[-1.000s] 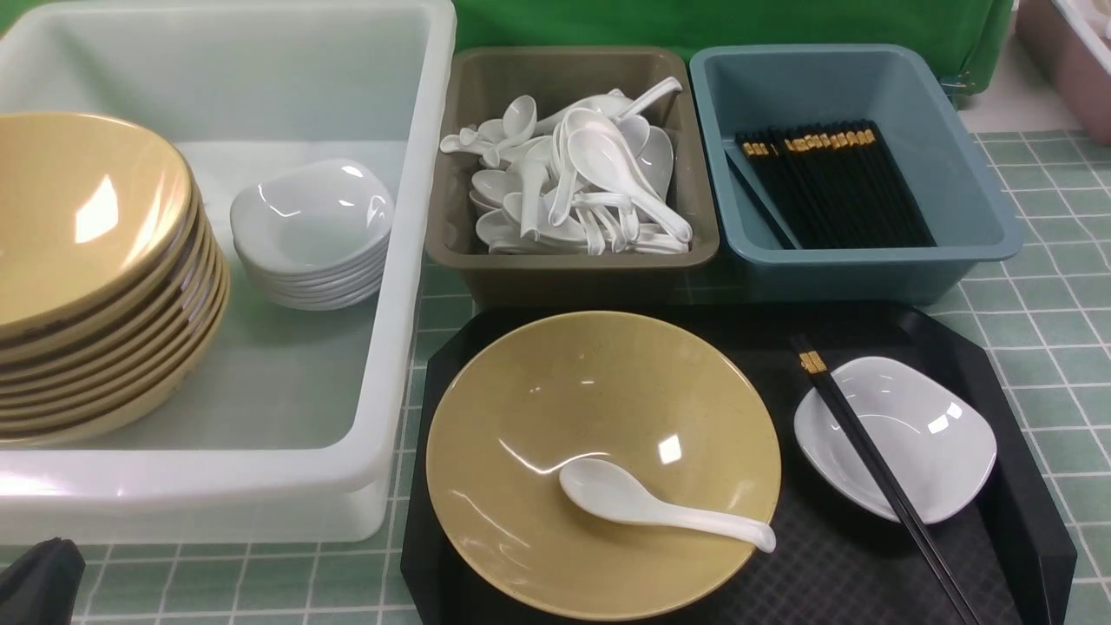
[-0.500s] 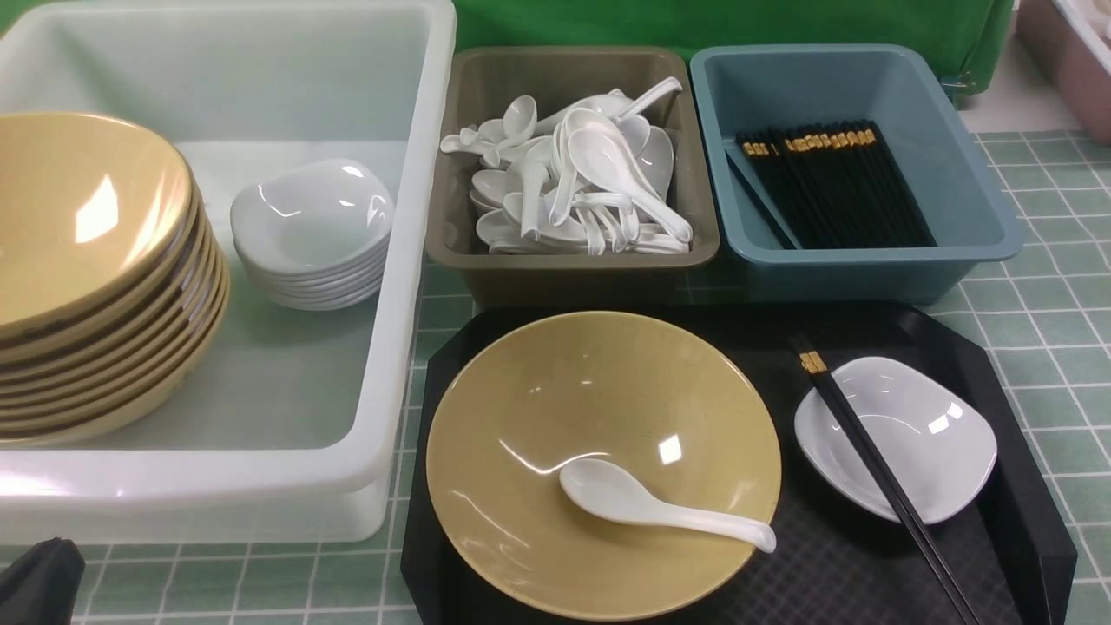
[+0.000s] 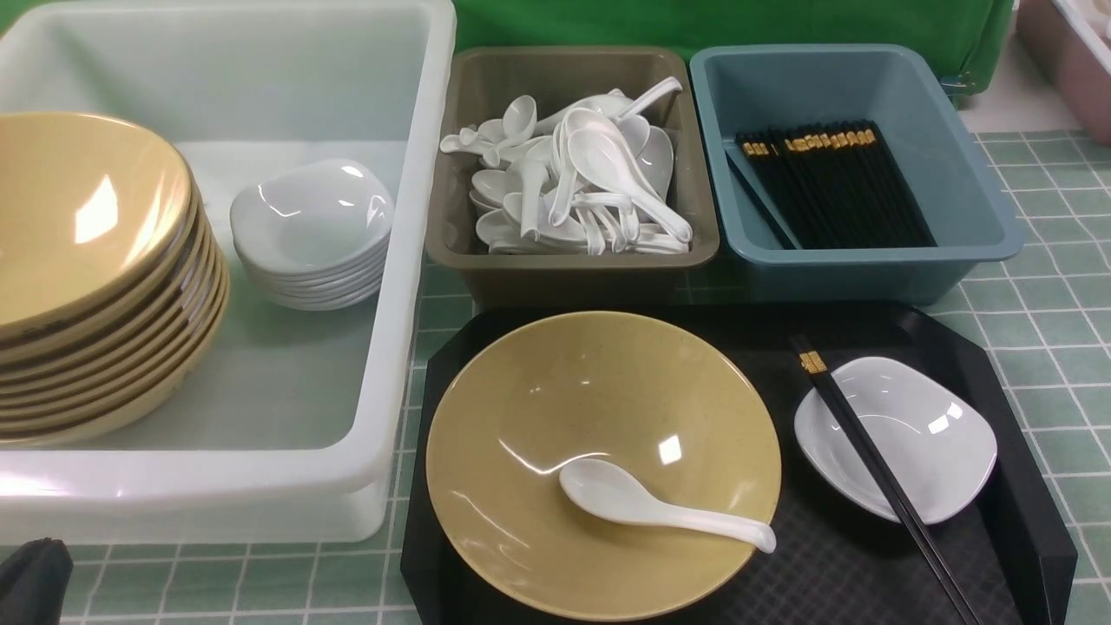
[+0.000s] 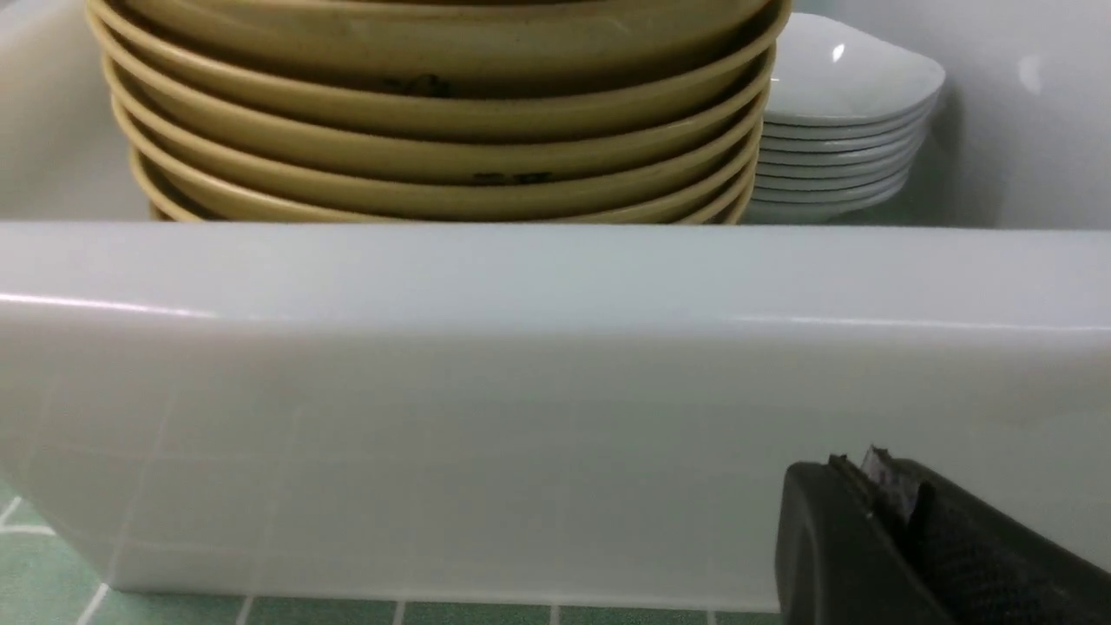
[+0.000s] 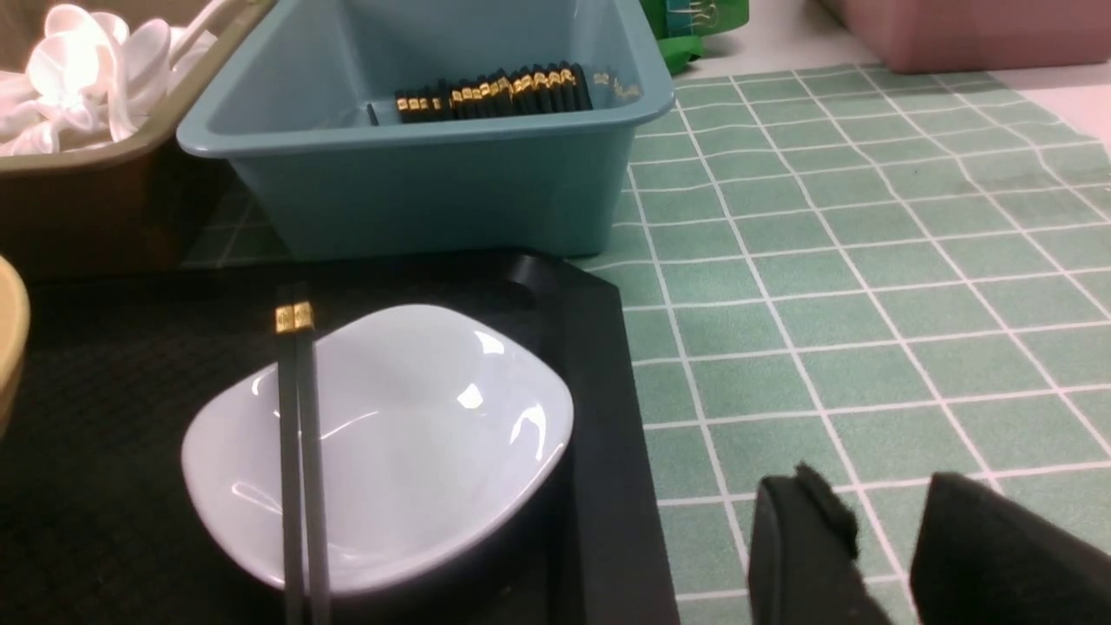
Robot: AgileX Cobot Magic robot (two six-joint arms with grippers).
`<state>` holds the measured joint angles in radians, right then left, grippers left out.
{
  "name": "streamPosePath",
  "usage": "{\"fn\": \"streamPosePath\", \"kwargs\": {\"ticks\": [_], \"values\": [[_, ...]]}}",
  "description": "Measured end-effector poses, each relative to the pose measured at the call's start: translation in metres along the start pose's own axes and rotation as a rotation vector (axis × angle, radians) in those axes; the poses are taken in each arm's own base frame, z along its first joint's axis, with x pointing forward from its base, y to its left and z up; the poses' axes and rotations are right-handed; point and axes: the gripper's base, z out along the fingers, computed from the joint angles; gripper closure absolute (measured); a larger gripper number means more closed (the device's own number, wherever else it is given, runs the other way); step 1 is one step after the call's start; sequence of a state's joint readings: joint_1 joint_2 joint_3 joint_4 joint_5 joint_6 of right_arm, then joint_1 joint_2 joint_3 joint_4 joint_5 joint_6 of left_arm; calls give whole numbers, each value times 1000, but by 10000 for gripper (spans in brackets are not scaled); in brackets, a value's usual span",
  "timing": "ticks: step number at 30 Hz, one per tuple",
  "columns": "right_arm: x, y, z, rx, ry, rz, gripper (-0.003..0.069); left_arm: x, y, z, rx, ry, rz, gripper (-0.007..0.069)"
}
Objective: On blue table put chopsticks spoon bowls plates into blue grey white boxes.
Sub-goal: 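Move the grippers toward the tableware on the black tray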
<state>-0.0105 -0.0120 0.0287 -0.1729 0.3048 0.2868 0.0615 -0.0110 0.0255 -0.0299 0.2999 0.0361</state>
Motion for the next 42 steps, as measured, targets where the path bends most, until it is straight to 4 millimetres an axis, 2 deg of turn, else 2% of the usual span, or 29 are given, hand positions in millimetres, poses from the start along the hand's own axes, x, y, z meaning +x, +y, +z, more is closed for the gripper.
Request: {"fn": "streamPosePath", "kwargs": {"ticks": [3, 7, 8, 9, 10, 11, 14, 18, 21, 25, 27, 28, 29, 30, 31, 33, 34, 35, 37, 39, 40, 42], "values": [[0, 0, 0, -2, 1, 82, 421, -2, -2, 0, 24, -21, -143, 623], [1, 4, 0, -37, 21, 609, 421, -12, -9, -1, 146, -86, -870, 623], [1, 5, 0, -47, 32, 788, 421, -14, -9, -2, 168, -92, -1002, 623], [1, 5, 0, -51, 38, 890, 421, -16, -9, -2, 192, -98, -1142, 623], [1, 6, 0, -52, 40, 936, 421, -17, -9, -2, 199, -100, -1187, 623], [1, 6, 0, -55, 47, 1055, 421, -19, -9, -2, 220, -109, -1314, 623], [1, 6, 0, -54, 50, 1137, 421, -20, -9, -3, 231, -119, -1379, 623], [1, 6, 0, -57, 45, 979, 421, -20, -8, -3, 232, -124, -1385, 623], [1, 7, 0, -62, 41, 905, 421, -24, -9, -4, 236, -135, -1328, 623], [-4, 7, -1, -81, 14, 792, 421, -61, -11, -21, 284, -229, -1073, 623], [-20, 9, -7, -102, -32, 668, 428, -88, -14, -37, 307, -279, -856, 623], [-29, 10, -10, -109, -54, 595, 439, -95, -15, -39, 306, -268, -773, 623], [-32, 10, -11, -111, -60, 580, 442, -98, -15, -41, 306, -276, -760, 623], [-44, 12, -15, -115, -80, 503, 461, -110, -18, -44, 304, -253, -661, 623], [-66, 14, -19, -113, -97, 372, 504, -131, -21, -45, 299, -179, -505, 623], [-88, 17, -15, -96, -55, 214, 572, -152, -24, -34, 284, -22, -335, 623], [-90, 18, -12, -91, -30, 200, 579, -155, -24, -33, 283, -22, -330, 623], [-107, 21, -8, -84, 15, 109, 612, -172, -25, -23, 277, 97, -228, 623], [-133, 25, 2, -79, 102, 13, 623, -188, -24, -12, 271, 250, -113, 623], [-157, 31, 23, -90, 266, -72, 623, -206, -22, 1, 266, 388, -18, 623], [-160, 32, 22, -92, 264, -77, 623, -206, -22, 2, 266, 410, -1, 623], [-176, 44, 43, -158, 432, -191, 623, -219, -26, 20, 299, 502, 88, 623]]}}
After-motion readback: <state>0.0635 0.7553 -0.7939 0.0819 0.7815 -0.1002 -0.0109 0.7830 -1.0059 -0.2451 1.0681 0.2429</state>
